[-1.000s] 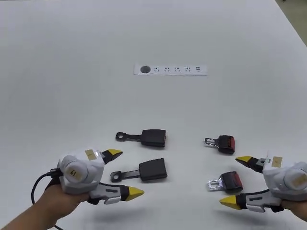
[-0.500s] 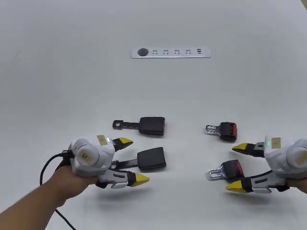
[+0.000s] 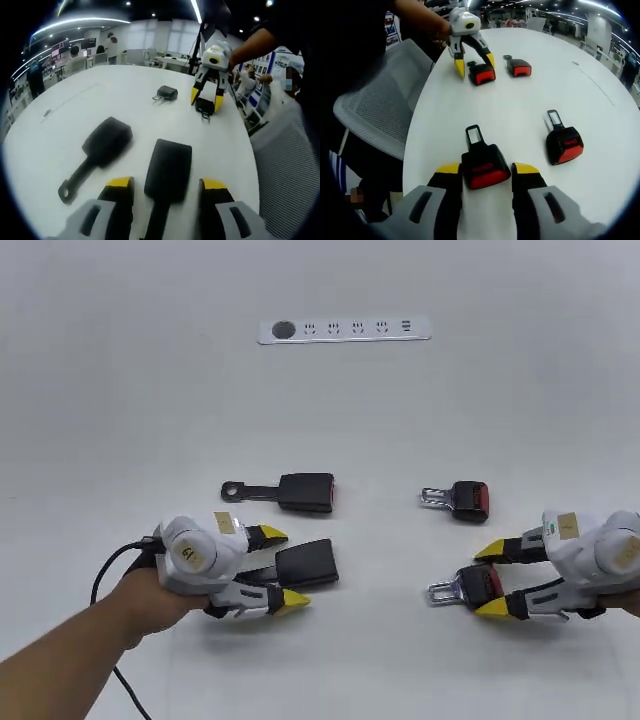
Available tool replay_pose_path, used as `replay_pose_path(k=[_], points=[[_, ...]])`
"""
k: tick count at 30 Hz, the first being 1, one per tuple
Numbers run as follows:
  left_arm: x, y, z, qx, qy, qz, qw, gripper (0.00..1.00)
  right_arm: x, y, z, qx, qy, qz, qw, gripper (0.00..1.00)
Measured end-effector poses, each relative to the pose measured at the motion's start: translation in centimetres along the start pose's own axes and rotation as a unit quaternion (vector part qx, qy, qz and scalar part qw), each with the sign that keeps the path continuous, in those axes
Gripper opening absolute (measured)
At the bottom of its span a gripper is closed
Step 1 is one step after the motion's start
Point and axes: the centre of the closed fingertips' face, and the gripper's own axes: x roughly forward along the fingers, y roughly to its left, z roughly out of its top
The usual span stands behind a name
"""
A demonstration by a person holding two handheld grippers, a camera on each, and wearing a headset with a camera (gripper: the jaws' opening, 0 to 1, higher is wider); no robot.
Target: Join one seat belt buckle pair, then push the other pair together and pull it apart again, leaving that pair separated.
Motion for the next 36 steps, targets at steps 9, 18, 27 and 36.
replay_pose_path(k=[9,18,27,36], points=[[0.3,-0.1,-0.4,0.085,0.039,-0.034,0.995,0.34,0.0,0.0,0.0,0.004,0.004,-0.012,0.9999,0.36],[0.4,-0.1,-1.1,0.166,0.097,-0.087,0.9775,0.33,0.0,-0.1,0.0,0.028,0.018,-0.015,0.9993,0.35],[0.4,0.2,-1.5,0.162,0.104,-0.084,0.9777,0.33,0.4,0.2,0.9,0.039,0.016,-0.022,0.9989,0.35],[0.5,0.3,-1.7,0.16,0.107,-0.081,0.9779,0.33,2.1,-0.3,2.3,0.043,-0.002,-0.035,0.9984,0.35]])
